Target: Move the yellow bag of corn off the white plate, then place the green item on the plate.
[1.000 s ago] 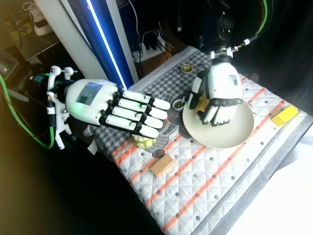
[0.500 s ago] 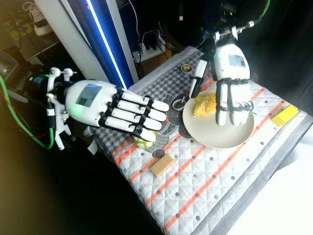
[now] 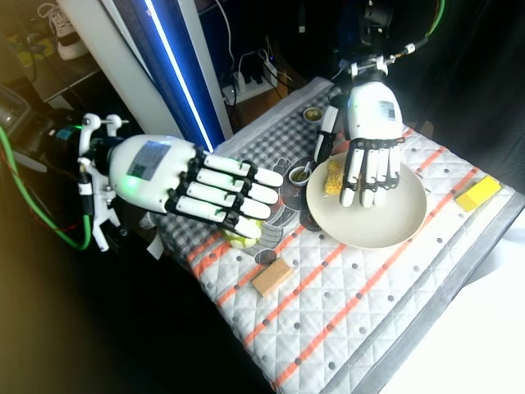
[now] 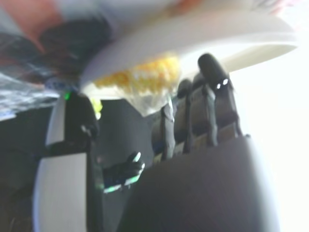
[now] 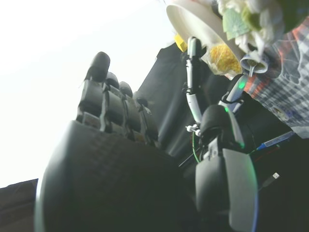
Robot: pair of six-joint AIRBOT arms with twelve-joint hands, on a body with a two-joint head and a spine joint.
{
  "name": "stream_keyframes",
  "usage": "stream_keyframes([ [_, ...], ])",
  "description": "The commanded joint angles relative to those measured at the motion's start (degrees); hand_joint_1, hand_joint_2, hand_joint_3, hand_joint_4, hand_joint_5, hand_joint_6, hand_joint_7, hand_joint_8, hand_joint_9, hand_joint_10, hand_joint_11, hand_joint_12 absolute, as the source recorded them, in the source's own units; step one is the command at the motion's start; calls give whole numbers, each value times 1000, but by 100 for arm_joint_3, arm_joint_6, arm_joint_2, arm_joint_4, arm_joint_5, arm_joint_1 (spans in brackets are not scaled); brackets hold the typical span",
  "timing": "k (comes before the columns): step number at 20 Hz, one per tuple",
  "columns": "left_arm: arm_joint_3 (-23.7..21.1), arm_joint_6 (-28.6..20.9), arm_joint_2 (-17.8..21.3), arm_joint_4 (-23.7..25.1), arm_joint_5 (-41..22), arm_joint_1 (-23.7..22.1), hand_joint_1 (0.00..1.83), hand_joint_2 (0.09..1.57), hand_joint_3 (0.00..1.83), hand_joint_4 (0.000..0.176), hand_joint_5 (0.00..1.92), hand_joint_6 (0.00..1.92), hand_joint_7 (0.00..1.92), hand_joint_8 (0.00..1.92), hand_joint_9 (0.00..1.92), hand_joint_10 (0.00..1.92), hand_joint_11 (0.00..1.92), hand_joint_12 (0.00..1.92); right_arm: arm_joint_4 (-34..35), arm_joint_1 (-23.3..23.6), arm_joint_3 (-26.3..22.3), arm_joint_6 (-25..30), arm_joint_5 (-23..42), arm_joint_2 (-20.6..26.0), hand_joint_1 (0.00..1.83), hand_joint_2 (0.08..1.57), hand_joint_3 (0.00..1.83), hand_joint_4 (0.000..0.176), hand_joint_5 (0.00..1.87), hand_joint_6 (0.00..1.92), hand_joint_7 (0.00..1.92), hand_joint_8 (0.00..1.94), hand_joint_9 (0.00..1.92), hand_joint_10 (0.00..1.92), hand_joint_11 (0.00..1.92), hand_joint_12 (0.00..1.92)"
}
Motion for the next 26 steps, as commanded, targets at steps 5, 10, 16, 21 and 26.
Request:
stream_keyframes([
  [5, 600, 46, -464, -471, -300, -46, 1054, 1358, 25, 16, 588, 1640, 504, 1735, 434, 1890, 616, 1920, -35, 31, 29, 50, 698, -26, 611, 1260, 0, 0, 0, 0, 0, 0, 3, 2, 0, 581],
  [10, 450, 27, -277, -502, -714, -254, 1228, 1178, 0, 0, 687, 1921, 844, 1921, 1019, 1921, 1170, 1921, -35, -5, 33, 106, 738, -33, 560, 1260, 2, 0, 14, 3, 0, 0, 11, 3, 0, 382],
  [16, -229, -1443, 376, 948, -1391, -304, 1386, 1139, 122, 0, 898, 1921, 1170, 1921, 1324, 1921, 1444, 1921, -33, -44, 33, 176, 798, -36, 589, 1256, 0, 0, 18, 1, 0, 0, 0, 0, 0, 384],
  [21, -1267, -2653, 1334, 2153, -2310, 93, 1314, 1183, 60, 0, 886, 1921, 1128, 1921, 1286, 1921, 1405, 1921, -35, -48, 32, 205, 819, -36, 570, 1279, 2, 18, 18, 1, 0, 0, 16, 3, 0, 544],
  [26, -2027, -4140, 2071, 2904, -3233, 1095, 1306, 1189, 32, 0, 825, 1921, 999, 1921, 1240, 1921, 1386, 1921, -40, -49, 29, 300, 818, -37, 583, 1290, 0, 0, 11, 3, 3, 1, 47, 10, 0, 655],
])
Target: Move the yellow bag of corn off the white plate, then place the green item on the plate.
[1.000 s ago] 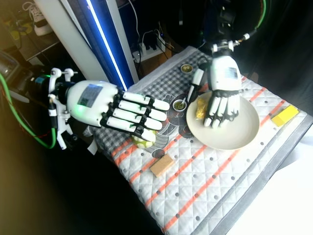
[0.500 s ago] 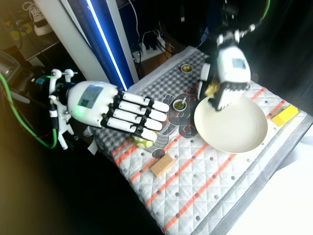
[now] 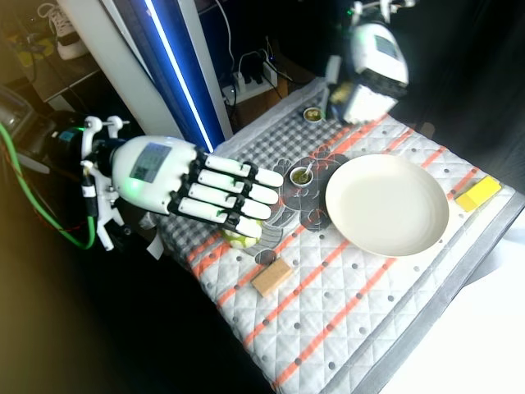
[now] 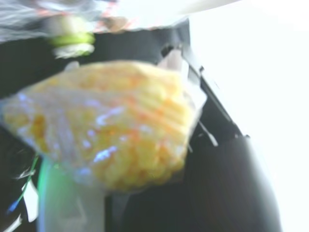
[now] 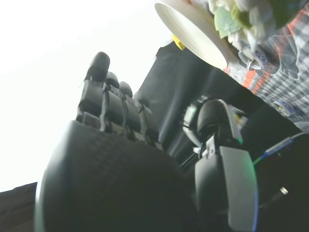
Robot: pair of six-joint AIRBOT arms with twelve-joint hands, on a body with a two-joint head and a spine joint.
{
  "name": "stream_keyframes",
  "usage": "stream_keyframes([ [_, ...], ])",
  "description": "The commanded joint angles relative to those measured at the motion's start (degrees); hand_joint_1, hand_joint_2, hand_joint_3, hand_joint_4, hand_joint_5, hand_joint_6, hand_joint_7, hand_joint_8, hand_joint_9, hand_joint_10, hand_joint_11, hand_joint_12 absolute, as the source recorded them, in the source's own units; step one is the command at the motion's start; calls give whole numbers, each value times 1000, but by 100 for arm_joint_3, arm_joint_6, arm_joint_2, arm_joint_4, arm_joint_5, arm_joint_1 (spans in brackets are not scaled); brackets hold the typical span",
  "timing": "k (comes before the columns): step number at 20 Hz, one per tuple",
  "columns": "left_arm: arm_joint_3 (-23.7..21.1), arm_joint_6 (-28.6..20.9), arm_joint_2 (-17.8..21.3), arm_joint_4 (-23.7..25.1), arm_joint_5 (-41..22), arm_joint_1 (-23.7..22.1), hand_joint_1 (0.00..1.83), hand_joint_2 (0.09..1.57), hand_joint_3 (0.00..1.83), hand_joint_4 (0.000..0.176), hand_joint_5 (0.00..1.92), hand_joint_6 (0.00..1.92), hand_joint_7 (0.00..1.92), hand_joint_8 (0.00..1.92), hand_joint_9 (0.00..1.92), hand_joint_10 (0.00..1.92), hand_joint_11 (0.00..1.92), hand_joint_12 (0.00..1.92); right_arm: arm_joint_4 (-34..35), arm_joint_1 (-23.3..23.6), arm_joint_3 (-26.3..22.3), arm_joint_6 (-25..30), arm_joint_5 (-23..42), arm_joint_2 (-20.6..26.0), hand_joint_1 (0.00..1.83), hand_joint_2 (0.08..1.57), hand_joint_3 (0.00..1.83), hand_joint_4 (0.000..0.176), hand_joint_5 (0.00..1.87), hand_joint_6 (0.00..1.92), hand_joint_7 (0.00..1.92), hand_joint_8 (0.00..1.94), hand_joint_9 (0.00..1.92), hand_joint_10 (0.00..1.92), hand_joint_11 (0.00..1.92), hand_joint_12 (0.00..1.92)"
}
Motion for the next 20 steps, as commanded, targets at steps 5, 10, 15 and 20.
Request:
stream_keyframes([
  [5, -69, -243, -196, -71, -616, 531, 572, 1347, 8, 0, 264, 551, 321, 390, 273, 698, 76, 1483, -37, 22, 15, 56, 724, 3, 562, 1287, 0, 18, 0, 0, 0, 0, 24, 7, 0, 537],
  [10, -82, -252, -236, -198, -626, 773, 373, 1304, 1, 6, 123, 1, 20, 0, 9, 23, 0, 678, -83, 23, 7, 91, 724, 25, 481, 1270, 0, 0, 4, 0, 35, 2, 83, 13, 0, 849],
  [15, -158, -255, 47, -493, -1515, 799, 141, 1291, 0, 49, 0, 0, 0, 0, 0, 0, 0, 0, -307, -21, -132, 150, 719, 92, 541, 1165, 0, 52, 0, 0, 44, 3, 101, 11, 0, 1021],
  [20, -277, -260, 243, -746, -2708, 857, 158, 1332, 10, 16, 0, 0, 0, 0, 0, 0, 16, 7, -399, -430, -86, 458, 412, 54, 547, 1151, 0, 18, 0, 0, 0, 0, 69, 2, 0, 668],
])
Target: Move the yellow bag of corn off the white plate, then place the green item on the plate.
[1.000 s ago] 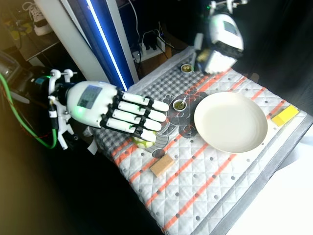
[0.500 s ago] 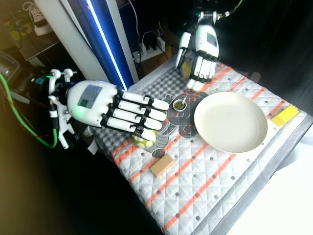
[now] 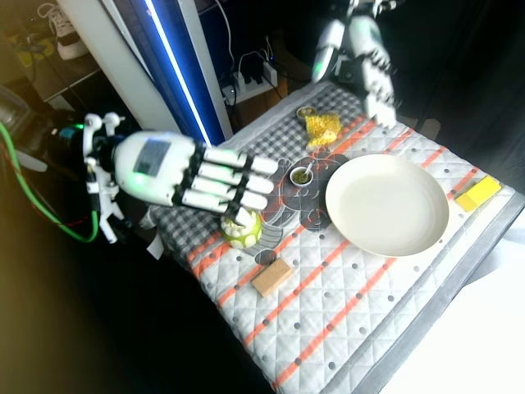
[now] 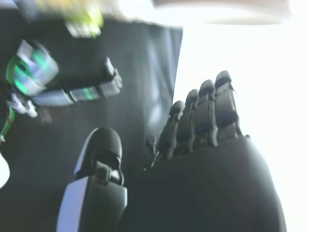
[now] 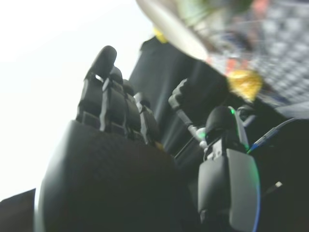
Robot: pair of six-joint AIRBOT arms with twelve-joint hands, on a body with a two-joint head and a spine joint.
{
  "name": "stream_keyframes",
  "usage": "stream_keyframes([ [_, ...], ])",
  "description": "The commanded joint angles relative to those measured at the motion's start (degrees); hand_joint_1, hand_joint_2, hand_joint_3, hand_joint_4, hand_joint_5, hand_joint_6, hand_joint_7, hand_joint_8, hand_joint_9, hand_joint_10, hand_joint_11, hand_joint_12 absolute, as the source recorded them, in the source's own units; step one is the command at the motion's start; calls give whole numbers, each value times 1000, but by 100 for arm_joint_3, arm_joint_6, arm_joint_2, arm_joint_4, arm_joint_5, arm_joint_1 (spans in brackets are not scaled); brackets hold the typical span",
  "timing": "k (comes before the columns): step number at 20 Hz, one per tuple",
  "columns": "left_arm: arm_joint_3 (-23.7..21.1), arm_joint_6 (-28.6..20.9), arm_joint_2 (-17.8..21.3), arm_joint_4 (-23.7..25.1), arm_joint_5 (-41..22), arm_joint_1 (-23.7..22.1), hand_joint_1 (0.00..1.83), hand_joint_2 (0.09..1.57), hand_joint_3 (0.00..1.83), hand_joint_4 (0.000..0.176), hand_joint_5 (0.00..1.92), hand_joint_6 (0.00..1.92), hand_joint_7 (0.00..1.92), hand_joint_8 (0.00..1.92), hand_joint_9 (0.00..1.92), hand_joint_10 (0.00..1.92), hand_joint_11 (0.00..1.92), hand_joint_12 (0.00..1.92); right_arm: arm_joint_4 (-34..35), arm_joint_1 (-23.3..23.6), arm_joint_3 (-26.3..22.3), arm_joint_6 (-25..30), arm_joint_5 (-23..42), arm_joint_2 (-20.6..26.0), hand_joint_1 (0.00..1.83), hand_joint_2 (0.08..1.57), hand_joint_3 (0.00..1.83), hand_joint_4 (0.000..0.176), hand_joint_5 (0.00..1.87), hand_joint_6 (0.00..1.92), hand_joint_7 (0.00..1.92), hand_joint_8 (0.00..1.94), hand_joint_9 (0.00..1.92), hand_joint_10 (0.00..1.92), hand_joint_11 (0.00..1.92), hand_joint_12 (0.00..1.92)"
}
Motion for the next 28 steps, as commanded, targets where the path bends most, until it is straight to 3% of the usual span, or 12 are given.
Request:
stream_keyframes([
  [1, -10, -38, 10, -10, -1075, -53, 247, 1347, 0, 0, 35, 0, 0, 0, 0, 0, 2, 416, -8, 39, 46, 16, 469, -51, 625, 1151, 0, 1, 0, 0, 0, 0, 60, 0, 0, 640],
  [5, -12, -65, 10, -136, -1369, -7, 408, 1319, 1, 0, 71, 8, 0, 0, 0, 0, 84, 46, 89, 177, 424, 15, -159, -442, 794, 1175, 0, 0, 96, 22, 126, 18, 190, 41, 0, 1170],
  [7, -13, -145, 10, -136, -1430, 53, 342, 1348, 0, 0, 56, 11, 0, 0, 0, 0, 2, 829, 115, 342, 642, 7, -526, -648, 882, 1192, 4, 0, 172, 34, 247, 38, 311, 85, 0, 1297],
  [8, -14, -176, 14, -136, -1459, 75, 327, 1358, 0, 0, 58, 10, 0, 0, 0, 0, 0, 993, 121, 392, 722, 7, -642, -709, 999, 1185, 2, 0, 343, 176, 500, 154, 471, 503, 161, 1512],
  [9, -15, -222, 22, -132, -1479, 96, 399, 1365, 1, 0, 55, 4, 0, 0, 0, 0, 0, 1073, 121, 476, 798, 4, -748, -774, 1131, 1280, 19, 0, 464, 1383, 728, 1311, 764, 1628, 795, 1866],
  [11, -21, -229, 32, -129, -1491, 121, 480, 1350, 0, 0, 65, 5, 0, 0, 0, 0, 0, 992, 76, 572, 763, -25, -687, -752, 1128, 1315, 42, 0, 497, 1547, 703, 1643, 984, 1862, 1128, 1910],
  [12, -22, -238, 38, -133, -1515, 144, 498, 1346, 0, 0, 66, 5, 0, 0, 0, 0, 0, 976, -44, 674, 712, -25, -606, -683, 1108, 1092, 549, 0, 535, 1699, 698, 1759, 992, 1909, 1138, 1919],
  [13, -22, -251, 39, -140, -1544, 159, 491, 1347, 0, 0, 67, 3, 0, 0, 0, 0, 0, 927, -201, 807, 621, -25, -468, -560, 1119, 1025, 668, 0, 551, 1732, 731, 1738, 973, 1919, 1098, 1921],
  [20, -8, -313, 17, -201, -1576, 190, 405, 1384, 3, 0, 79, 3, 0, 0, 0, 0, 0, 1147, -885, 1907, 723, -42, -222, -582, 1083, 1172, 400, 0, 535, 1634, 645, 1790, 742, 1921, 823, 1921],
  [24, 76, -554, -59, -211, -1613, 239, 284, 1397, 4, 0, 93, 3, 0, 0, 2, 0, 0, 1207, -1005, 2905, 1696, -41, -1397, -1677, 1052, 1049, 753, 0, 499, 1896, 654, 1873, 899, 1921, 1005, 1921],
  [25, 79, -555, -69, -222, -1613, 239, 301, 1397, 2, 0, 103, 5, 0, 0, 4, 1, 0, 1163, -995, 3069, 1927, -41, -1624, -1913, 1254, 968, 764, 0, 577, 1916, 667, 1804, 968, 1921, 1085, 1921],
  [28, 102, -567, -89, -281, -1604, 272, 381, 1384, 0, 0, 152, 19, 8, 3, 15, 6, 0, 1060, -913, 3461, 2712, -41, -2315, -2717, 1111, 1043, 626, 0, 558, 1706, 717, 1732, 896, 1921, 1007, 1921],
])
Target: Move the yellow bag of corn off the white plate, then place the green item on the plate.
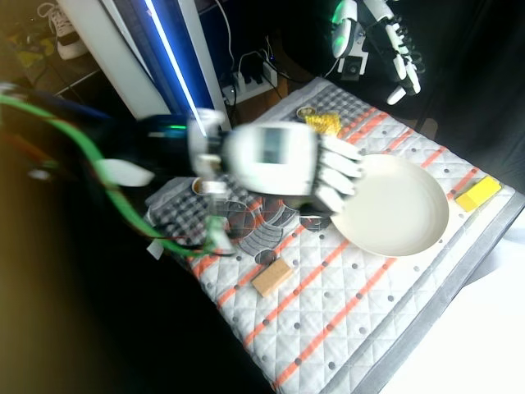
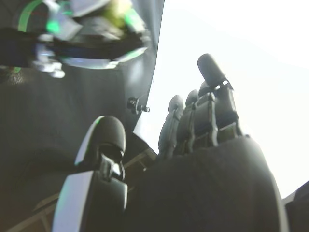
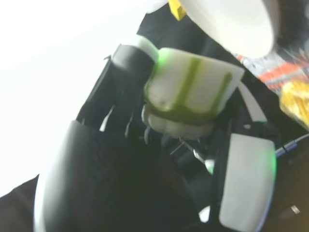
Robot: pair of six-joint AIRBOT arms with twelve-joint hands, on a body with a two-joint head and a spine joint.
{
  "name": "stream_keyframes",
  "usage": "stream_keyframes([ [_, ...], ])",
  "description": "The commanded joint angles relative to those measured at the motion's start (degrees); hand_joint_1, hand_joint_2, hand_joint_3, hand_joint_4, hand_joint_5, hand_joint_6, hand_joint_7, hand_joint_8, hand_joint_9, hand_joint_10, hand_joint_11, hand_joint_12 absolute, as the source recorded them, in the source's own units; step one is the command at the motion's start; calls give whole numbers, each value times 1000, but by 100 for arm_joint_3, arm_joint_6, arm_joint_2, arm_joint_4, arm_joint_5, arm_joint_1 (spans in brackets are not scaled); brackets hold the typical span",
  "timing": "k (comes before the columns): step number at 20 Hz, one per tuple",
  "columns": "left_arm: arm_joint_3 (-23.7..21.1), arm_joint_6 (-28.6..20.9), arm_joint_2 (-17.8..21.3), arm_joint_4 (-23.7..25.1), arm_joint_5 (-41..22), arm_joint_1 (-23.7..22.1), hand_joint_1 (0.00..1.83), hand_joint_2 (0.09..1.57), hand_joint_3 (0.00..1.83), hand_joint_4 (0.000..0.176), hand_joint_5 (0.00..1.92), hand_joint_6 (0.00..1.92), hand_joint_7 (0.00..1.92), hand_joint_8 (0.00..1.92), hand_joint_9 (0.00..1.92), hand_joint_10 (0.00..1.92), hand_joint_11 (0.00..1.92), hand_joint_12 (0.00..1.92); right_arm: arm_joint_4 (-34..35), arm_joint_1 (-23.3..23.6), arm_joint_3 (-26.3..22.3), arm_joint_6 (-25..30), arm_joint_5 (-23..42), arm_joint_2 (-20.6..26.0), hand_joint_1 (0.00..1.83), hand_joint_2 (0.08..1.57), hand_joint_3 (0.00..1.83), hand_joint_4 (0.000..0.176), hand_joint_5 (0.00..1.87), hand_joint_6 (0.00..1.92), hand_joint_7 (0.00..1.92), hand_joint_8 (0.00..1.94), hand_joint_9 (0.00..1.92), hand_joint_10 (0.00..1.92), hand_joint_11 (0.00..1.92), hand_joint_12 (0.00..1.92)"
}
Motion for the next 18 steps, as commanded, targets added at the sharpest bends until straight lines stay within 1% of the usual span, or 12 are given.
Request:
stream_keyframes([
  [1, 32, -53, -33, 83, -699, -42, 413, 1376, 0, 0, 170, 23, 19, 6, 24, 10, 0, 1064, 34, 140, 130, -24, 397, -102, 1093, 1096, 529, 1, 562, 1708, 670, 1714, 845, 1921, 962, 1921],
  [5, 86, -206, -83, 71, -681, -40, 418, 1356, 1, 0, 241, 14, 62, 4, 45, 13, 0, 897, 146, 305, 675, -24, -53, -663, 1152, 1212, 140, 0, 583, 1521, 794, 1455, 758, 1674, 738, 1921],
  [6, 105, -266, -95, 71, -668, -36, 466, 1357, 1, 0, 251, 8, 62, 1, 36, 7, 0, 792, 204, 308, 788, -24, -126, -768, 1009, 1179, 55, 0, 271, 994, 399, 803, 377, 1168, 260, 1791],
  [7, 106, -267, -96, 71, -663, -35, 487, 1360, 1, 0, 237, 6, 48, 3, 8, 11, 0, 644, 243, 308, 828, -24, -151, -801, 979, 1183, 20, 0, 252, 765, 384, 495, 319, 991, 154, 1734],
  [9, 106, -268, -96, 58, -671, -31, 481, 1371, 0, 0, 194, 1, 39, 1, 0, 0, 0, 477, 277, 308, 831, -24, -156, -802, 536, 1193, 5, 35, 9, 79, 16, 28, 17, 112, 5, 839],
  [11, 104, -273, -94, 34, -692, 0, 471, 1373, 0, 0, 181, 0, 28, 0, 0, 0, 0, 432, 292, 307, 806, -24, -154, -801, 397, 1194, 1, 79, 0, 2, 0, 0, 0, 4, 0, 498],
  [12, 103, -275, -94, 24, -700, 6, 438, 1373, 1, 0, 176, 0, 30, 1, 0, 0, 0, 429, 292, 307, 772, -24, -152, -801, 332, 1197, 0, 89, 0, 0, 0, 0, 18, 7, 0, 830],
  [13, 99, -279, -93, 8, -718, 12, 452, 1370, 1, 0, 172, 1, 18, 3, 0, 0, 0, 339, 292, 307, 662, -24, -142, -801, 309, 1214, 0, 97, 0, 0, 0, 0, 3, 1, 0, 800],
  [15, 94, -280, -87, -4, -736, 16, 439, 1367, 1, 0, 198, 4, 42, 4, 11, 4, 0, 460, 288, 305, 390, -24, 66, -628, 398, 1198, 2, 72, 0, 0, 0, 0, 0, 0, 0, 75],
  [16, 90, -280, -84, -14, -764, 19, 409, 1356, 0, 0, 183, 2, 30, 3, 1, 0, 0, 582, 287, 303, 178, -24, 278, -365, 324, 1178, 0, 68, 0, 0, 0, 0, 0, 0, 0, 14],
  [17, 82, -280, -76, -32, -820, 24, 428, 1353, 0, 0, 153, 0, 17, 3, 0, 0, 0, 695, 287, 232, -114, -24, 589, -56, 284, 1176, 0, 48, 0, 0, 0, 0, 0, 0, 0, 2],
  [18, 79, -281, -70, -48, -872, 27, 472, 1351, 0, 0, 116, 0, 3, 0, 0, 0, 0, 777, 287, 134, -392, -24, 910, 250, 277, 1137, 31, 50, 0, 0, 0, 0, 28, 9, 0, 641],
])
